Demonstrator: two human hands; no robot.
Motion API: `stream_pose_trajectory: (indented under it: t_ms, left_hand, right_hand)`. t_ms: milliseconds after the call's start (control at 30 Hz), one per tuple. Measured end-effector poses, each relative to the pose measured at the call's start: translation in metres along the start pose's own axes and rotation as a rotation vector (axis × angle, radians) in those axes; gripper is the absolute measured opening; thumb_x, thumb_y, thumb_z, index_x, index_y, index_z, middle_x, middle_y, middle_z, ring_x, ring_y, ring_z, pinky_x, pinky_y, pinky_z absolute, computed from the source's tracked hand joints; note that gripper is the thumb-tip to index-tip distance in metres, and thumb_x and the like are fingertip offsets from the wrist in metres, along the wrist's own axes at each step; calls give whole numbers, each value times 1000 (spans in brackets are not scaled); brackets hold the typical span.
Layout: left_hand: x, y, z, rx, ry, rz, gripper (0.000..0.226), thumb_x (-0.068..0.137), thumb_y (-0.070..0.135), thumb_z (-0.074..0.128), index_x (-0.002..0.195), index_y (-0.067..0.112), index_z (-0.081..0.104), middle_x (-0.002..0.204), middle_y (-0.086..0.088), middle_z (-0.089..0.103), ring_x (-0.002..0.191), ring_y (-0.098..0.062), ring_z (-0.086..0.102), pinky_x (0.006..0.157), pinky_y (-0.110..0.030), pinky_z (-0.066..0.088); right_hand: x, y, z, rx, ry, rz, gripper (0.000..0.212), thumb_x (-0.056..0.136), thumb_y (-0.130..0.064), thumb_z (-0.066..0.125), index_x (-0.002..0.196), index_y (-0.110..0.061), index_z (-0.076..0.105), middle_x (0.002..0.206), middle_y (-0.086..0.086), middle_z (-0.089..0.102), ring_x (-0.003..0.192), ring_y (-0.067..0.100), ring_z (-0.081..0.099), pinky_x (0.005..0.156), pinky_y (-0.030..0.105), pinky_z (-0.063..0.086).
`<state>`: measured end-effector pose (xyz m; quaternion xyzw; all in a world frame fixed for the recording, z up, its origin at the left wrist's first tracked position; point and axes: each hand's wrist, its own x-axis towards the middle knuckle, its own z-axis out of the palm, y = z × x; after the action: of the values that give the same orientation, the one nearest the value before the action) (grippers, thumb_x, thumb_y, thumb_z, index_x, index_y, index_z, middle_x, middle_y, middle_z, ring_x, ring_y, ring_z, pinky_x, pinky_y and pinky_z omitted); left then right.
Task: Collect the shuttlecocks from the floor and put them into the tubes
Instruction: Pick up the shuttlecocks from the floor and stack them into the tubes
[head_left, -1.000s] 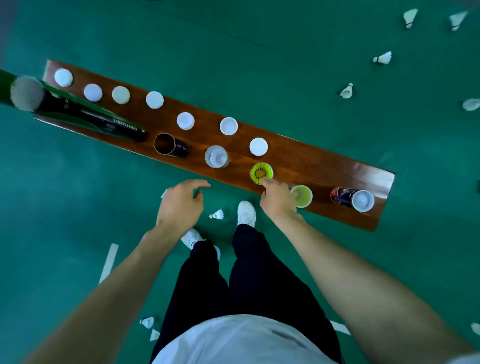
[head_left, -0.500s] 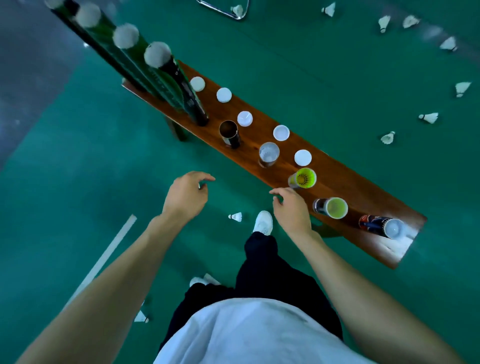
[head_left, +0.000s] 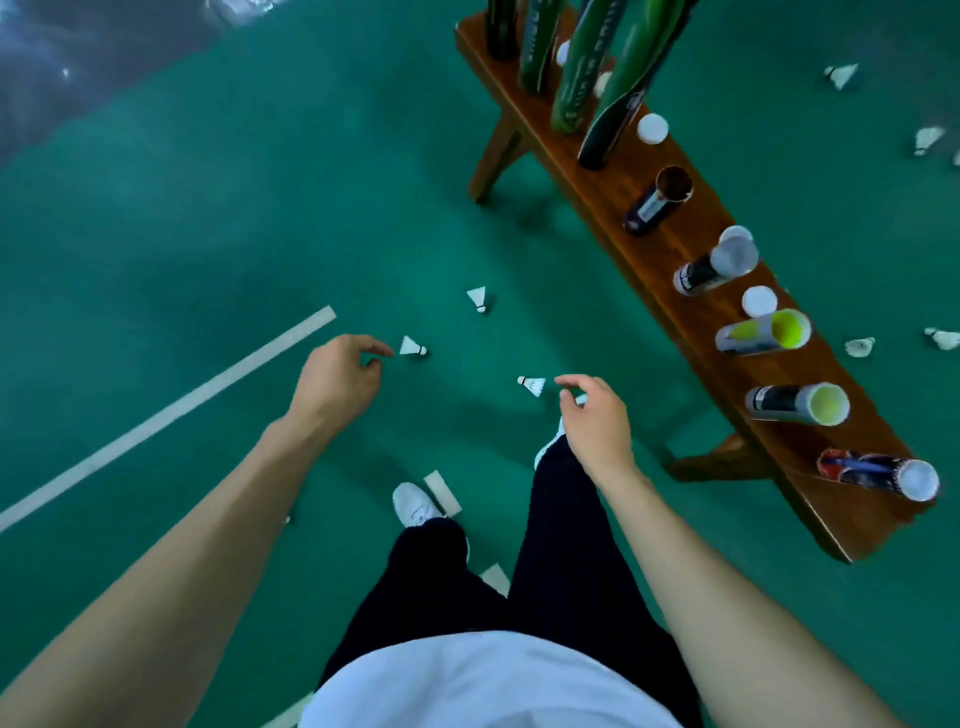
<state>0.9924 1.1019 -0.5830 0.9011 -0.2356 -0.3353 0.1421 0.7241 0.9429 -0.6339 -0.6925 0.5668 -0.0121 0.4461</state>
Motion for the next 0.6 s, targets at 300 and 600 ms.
stream_pose_trajectory:
  t_ms: [300,600]
  left_hand:
    - [62,-120,57,-157,-23,-152,33,89,12,53,103,32,75,66,-9,70,38,-14,44,40,-22,38]
    - [272,-235,269,-91,-57,-84,28,90,17,55,96,38,73,98,-12,76,48,-13,56,50,-21,47]
  right_hand:
    - [55,19,115,-76,-201,95,26,98,-17,56,119,-25,69,127,-6,66,96,17,60,82,28,47]
    - [282,222,302,-376,-246,233,30,96,-14,59,125,-17,69,128,6,70,114,28,65,85,25,44]
